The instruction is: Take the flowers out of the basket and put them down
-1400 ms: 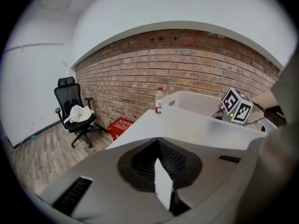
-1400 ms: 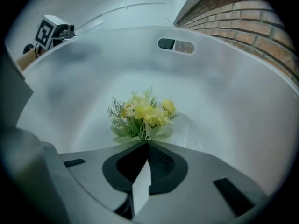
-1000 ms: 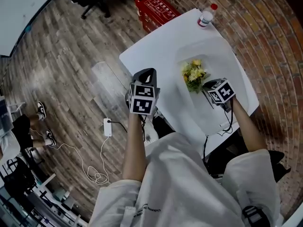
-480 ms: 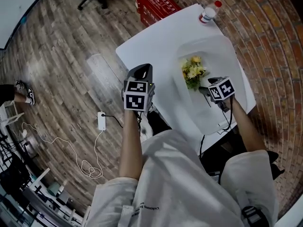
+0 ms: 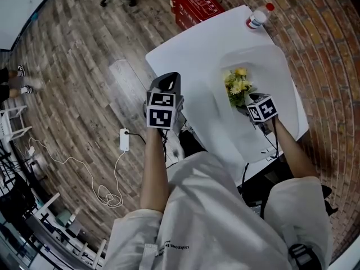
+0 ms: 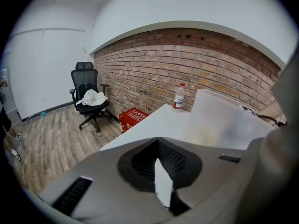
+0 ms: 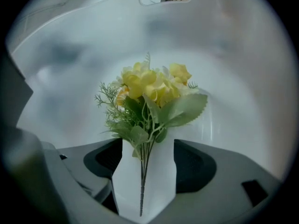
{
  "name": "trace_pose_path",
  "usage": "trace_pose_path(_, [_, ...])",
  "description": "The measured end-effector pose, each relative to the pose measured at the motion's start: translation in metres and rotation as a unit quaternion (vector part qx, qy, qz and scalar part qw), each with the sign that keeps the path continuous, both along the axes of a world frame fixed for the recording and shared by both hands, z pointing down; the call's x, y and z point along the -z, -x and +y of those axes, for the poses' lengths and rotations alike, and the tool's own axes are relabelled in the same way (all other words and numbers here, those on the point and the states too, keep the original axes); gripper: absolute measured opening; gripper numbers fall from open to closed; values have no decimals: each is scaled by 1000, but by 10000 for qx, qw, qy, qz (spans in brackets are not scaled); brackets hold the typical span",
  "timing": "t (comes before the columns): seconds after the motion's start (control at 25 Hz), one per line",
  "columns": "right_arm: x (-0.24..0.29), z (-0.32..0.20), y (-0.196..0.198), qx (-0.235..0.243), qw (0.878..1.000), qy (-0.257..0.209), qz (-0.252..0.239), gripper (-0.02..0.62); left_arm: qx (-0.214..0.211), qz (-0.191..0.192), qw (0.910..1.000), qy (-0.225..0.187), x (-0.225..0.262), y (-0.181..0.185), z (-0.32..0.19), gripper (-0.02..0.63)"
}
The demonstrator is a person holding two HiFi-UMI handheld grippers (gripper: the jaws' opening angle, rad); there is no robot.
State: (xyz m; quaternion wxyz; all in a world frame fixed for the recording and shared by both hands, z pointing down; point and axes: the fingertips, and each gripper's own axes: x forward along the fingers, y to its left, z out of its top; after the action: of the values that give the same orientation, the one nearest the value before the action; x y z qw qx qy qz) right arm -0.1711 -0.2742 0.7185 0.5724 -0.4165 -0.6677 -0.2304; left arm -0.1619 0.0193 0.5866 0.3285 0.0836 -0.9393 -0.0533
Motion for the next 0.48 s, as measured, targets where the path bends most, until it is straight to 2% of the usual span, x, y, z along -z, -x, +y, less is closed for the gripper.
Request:
trace_pose_path(0.08, [-2,3,-1,29,10000,23,-12,355,32,-55,10000,2,4,2,4,25])
trace_pose_path(0.16, [-6,2,-2,105,9999,-54,-46,285,65,-86,9999,-19,4,3,5,25])
trace_pose_path(0.28, [-8,0,-1,129,9997,-164,-80,278,127,-71,9999,-83,3,3,5,25])
trace_pose_path(0.48, [-12,-4,-2,143,9991,-374,-166,209,-47,-66,10000,-57,4,2,-5,25])
